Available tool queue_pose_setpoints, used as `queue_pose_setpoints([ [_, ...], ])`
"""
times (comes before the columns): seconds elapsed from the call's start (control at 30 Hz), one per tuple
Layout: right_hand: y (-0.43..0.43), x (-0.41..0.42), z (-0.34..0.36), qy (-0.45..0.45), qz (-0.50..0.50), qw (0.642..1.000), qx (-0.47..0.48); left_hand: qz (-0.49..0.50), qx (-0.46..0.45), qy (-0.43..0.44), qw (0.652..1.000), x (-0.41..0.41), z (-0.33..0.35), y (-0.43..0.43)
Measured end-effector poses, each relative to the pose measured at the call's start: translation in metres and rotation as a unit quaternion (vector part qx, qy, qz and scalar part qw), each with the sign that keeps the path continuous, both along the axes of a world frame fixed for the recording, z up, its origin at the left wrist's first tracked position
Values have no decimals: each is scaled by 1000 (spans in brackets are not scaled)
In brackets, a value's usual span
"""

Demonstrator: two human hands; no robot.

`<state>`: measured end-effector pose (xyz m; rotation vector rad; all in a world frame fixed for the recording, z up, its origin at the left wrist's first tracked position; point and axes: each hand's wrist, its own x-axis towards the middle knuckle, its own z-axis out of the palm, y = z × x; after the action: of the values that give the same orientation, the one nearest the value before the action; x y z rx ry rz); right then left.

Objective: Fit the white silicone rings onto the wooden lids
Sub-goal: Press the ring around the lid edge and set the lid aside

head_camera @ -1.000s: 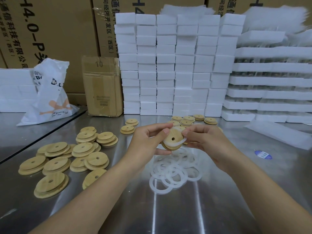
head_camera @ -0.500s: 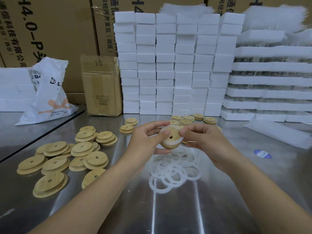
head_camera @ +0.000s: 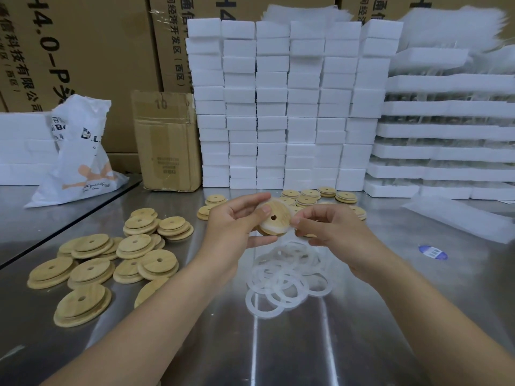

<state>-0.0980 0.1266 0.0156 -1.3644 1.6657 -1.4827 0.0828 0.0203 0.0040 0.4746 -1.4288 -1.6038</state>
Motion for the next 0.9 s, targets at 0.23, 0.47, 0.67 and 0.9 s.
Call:
queue_pose_setpoints([
  [0.23, -1, 5, -3, 12, -20, 999, -22, 7, 7, 14, 1000, -3, -4, 1],
  [0.47, 0, 8, -2, 5, -3, 1000, 12, 8, 13, 5, 1000, -4, -6, 2],
  [0.67, 0, 10, 0, 29, 8, 999, 23, 17, 30, 28, 999, -5, -5, 3],
  [0.9, -1, 15, -3, 38, -8, 999, 6, 21, 34, 34, 999, -5, -6, 2],
])
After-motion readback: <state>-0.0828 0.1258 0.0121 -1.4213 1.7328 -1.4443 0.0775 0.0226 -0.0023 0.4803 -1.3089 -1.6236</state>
